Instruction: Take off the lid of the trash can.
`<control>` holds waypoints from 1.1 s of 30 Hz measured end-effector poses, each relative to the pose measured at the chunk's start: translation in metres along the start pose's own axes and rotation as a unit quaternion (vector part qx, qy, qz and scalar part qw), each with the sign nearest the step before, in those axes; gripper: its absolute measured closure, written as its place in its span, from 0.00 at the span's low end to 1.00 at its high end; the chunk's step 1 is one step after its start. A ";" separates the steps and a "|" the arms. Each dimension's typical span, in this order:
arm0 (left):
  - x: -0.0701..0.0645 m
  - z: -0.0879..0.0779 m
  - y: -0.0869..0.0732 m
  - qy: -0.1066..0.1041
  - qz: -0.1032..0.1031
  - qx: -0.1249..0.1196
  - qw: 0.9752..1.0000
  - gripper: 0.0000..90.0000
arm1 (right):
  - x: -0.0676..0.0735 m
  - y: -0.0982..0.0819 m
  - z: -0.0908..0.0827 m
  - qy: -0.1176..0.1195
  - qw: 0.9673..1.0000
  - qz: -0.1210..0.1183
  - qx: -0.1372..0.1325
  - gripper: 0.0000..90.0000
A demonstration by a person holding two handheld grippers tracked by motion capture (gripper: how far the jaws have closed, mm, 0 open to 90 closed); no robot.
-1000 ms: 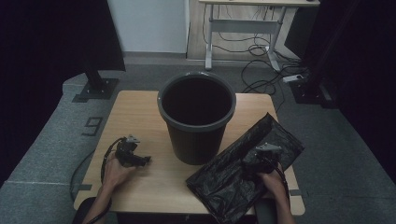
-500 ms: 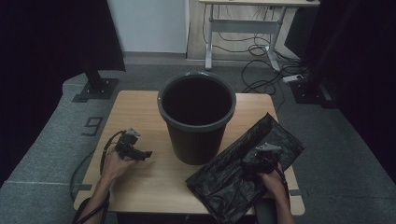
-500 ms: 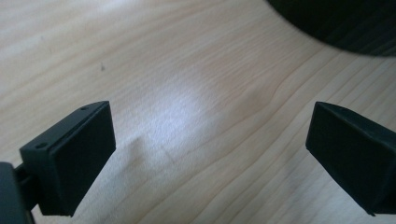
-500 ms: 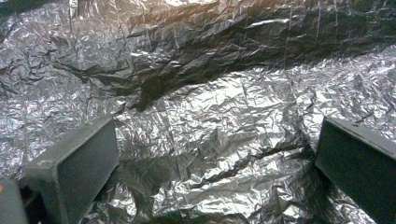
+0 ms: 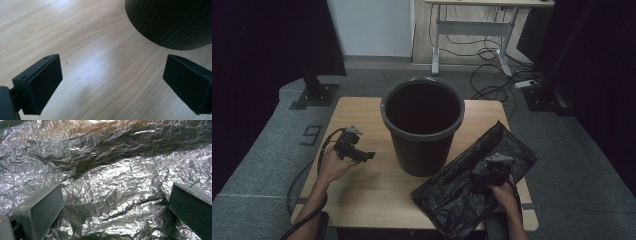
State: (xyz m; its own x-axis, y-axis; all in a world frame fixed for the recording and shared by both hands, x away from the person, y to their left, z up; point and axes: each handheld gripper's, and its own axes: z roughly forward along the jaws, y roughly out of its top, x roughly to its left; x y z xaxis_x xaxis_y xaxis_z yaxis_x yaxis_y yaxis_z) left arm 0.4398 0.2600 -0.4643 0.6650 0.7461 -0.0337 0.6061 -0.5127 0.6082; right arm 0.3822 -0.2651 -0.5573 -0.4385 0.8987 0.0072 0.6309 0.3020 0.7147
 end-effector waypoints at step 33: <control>0.011 -0.062 0.100 0.011 0.036 -0.021 0.999 0.07 | 0.000 0.000 0.000 0.000 1.000 0.000 0.001 0.00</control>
State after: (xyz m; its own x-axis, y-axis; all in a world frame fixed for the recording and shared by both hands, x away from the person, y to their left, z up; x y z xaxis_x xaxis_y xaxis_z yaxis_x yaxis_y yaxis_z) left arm 0.4805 0.2430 -0.3545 0.6959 0.7175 0.0292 0.5375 -0.5473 0.6415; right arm 0.3822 -0.2652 -0.5572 -0.4381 0.8989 0.0071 0.6318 0.3023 0.7138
